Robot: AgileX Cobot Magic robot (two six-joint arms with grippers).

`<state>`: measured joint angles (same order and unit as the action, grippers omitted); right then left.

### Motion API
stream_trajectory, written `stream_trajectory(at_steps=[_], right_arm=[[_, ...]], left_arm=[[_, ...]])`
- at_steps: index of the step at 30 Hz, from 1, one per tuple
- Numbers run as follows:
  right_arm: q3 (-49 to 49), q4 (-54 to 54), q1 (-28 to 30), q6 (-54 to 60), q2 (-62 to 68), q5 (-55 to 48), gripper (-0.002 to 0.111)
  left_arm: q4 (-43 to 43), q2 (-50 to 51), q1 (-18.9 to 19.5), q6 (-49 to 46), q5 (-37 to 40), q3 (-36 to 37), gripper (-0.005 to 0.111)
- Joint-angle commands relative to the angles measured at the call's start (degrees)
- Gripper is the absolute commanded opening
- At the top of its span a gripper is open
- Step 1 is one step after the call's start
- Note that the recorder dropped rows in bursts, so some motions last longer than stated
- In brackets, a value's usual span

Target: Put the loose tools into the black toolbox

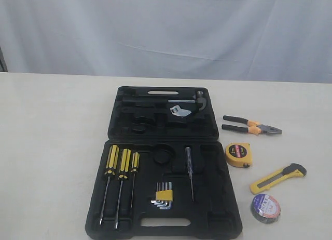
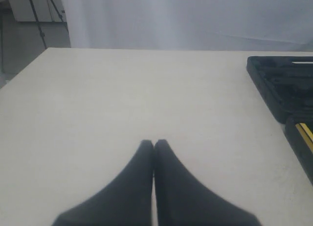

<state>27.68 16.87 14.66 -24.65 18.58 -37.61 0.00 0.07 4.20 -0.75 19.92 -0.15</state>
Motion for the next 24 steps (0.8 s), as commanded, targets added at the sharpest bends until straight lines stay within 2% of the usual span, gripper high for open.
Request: stream_trajectory(at_steps=[1, 6, 9, 17, 24], right_arm=[[13.28, -3.37, -0.37, 3.71, 14.59, -22.71, 0.033], [19.86, -16.2, -0.37, 15.77, 31.92, -31.7, 0.033], [20.9, -21.0, -0.37, 18.63, 42.18, -32.22, 0.033], [20.9, -24.22, -0.37, 15.71, 61.17, -25.09, 0.033], [20.9, -24.22, -0.37, 17.23, 67.03, -17.87, 0.033]], left_arm=[[0.0, -0.07, -0.27, 0.33, -0.31, 0.15, 0.0], [0.0, -0.07, -0.27, 0.33, -0.31, 0.15, 0.0], [0.0, -0.07, -0.27, 0.33, -0.31, 0.15, 0.0], [0.0, -0.07, -0.27, 0.33, -0.31, 0.15, 0.0], [0.0, -0.07, -0.27, 0.33, -0.31, 0.15, 0.0]])
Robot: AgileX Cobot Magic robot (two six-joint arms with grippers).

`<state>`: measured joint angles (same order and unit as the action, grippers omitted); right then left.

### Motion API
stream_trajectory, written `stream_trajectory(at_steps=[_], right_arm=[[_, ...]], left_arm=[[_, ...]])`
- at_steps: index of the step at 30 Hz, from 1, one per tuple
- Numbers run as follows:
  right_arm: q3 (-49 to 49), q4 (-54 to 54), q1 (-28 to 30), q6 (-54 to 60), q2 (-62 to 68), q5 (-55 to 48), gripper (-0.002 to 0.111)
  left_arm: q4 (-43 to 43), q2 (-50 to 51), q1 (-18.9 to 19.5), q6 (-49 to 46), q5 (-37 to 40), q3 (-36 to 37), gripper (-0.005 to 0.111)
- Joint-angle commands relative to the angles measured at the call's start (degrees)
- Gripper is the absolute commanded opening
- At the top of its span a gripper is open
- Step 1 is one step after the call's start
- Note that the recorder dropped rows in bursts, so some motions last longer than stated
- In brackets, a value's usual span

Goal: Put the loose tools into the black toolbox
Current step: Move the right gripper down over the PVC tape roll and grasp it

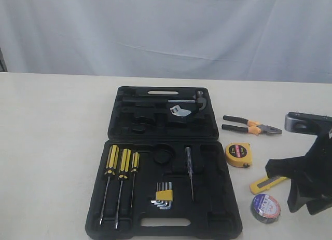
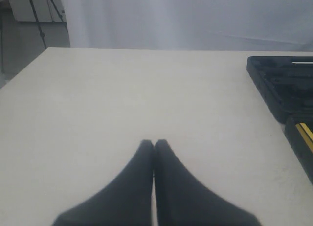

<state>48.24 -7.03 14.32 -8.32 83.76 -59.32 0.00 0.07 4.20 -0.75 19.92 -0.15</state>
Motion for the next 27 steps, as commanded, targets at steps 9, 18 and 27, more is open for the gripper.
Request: stream_trajectory(at_steps=[9, 18, 27], right_arm=[[0.33, -0.43, -0.04, 3.57, 2.1, 7.14, 0.071], [0.33, -0.43, -0.04, 3.67, 3.1, 11.35, 0.074], [0.33, -0.43, -0.82, 5.87, 10.42, 13.09, 0.074]], left_arm=[[0.0, -0.07, -0.27, 0.33, -0.31, 0.15, 0.0], [0.0, -0.07, -0.27, 0.33, -0.31, 0.15, 0.0], [0.0, -0.07, -0.27, 0.33, -0.31, 0.15, 0.0]])
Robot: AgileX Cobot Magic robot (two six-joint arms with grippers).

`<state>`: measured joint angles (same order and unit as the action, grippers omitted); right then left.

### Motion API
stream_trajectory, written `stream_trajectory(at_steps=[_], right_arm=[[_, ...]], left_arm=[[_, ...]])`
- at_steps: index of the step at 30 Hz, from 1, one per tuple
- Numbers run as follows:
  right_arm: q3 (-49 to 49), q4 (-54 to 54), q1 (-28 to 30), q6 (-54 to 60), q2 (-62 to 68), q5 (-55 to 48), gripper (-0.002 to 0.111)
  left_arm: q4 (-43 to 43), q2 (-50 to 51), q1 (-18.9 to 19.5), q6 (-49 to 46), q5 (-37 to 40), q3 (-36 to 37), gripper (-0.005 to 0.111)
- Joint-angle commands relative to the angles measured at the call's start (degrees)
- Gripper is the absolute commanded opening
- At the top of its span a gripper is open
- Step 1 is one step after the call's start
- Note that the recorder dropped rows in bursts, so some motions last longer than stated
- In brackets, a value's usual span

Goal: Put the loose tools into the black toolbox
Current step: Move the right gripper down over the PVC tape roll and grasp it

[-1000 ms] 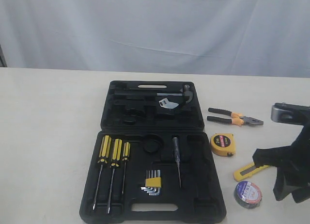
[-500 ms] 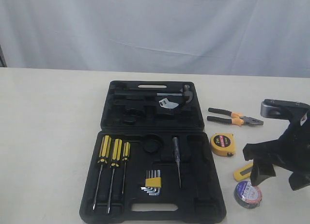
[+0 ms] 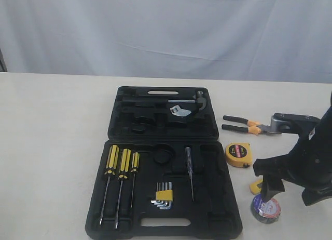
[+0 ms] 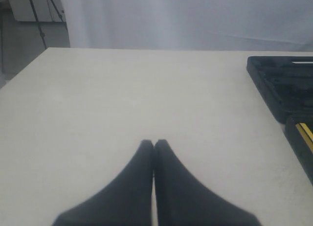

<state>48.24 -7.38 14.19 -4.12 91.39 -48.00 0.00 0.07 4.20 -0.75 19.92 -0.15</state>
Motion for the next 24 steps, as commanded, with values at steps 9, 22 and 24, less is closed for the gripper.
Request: stream_trajectory(at_steps=[9, 22, 24], right_arm=[[0.33, -0.08, -4.36, 2.0, 8.18, 6.68, 0.075], [0.33, 0.2, -5.15, 0.29, 13.15, 8.99, 0.075], [0.33, 0.2, -5.15, 0.29, 13.52, 8.99, 0.073]], left_arm=[[0.0, -0.07, -0.27, 0.33, -0.31, 0.15, 0.0], [0.0, -0.07, -0.27, 0.33, -0.31, 0.15, 0.0], [0.0, -0.07, -0.27, 0.33, -0.31, 0.15, 0.0]])
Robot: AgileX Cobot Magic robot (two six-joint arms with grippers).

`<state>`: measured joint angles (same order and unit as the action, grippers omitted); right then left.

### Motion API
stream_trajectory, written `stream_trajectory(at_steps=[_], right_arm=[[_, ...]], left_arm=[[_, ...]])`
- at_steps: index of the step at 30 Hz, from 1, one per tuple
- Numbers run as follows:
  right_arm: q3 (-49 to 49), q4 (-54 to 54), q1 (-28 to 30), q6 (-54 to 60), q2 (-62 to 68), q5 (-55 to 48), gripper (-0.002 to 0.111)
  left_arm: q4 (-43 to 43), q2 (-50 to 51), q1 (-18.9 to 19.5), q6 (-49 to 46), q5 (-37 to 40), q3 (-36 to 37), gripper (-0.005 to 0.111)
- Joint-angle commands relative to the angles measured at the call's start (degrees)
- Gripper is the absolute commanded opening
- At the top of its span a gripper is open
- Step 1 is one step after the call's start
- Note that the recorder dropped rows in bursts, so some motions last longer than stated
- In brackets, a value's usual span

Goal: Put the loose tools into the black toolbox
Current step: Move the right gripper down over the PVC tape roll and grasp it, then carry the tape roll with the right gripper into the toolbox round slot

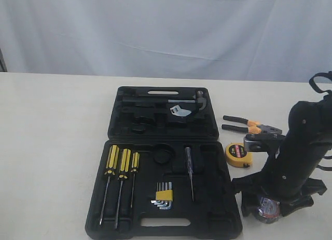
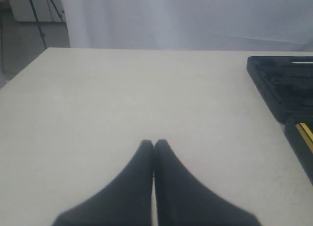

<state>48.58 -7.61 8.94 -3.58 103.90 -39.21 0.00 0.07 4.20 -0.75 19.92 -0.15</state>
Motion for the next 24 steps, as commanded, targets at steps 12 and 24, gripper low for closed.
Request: stream_trajectory(at_steps=[12, 24], right_arm=[[0.1, 0.17, 0.1, -0.39, -0.34, -4.64, 0.032], [15.21, -1.41, -0.03, 0.63, -8.4, -24.41, 0.032]], left_arm=[[0.0, -0.07, -0.27, 0.33, -0.31, 0.15, 0.0], [0.0, -0.07, -0.27, 0.33, -0.31, 0.15, 0.0]])
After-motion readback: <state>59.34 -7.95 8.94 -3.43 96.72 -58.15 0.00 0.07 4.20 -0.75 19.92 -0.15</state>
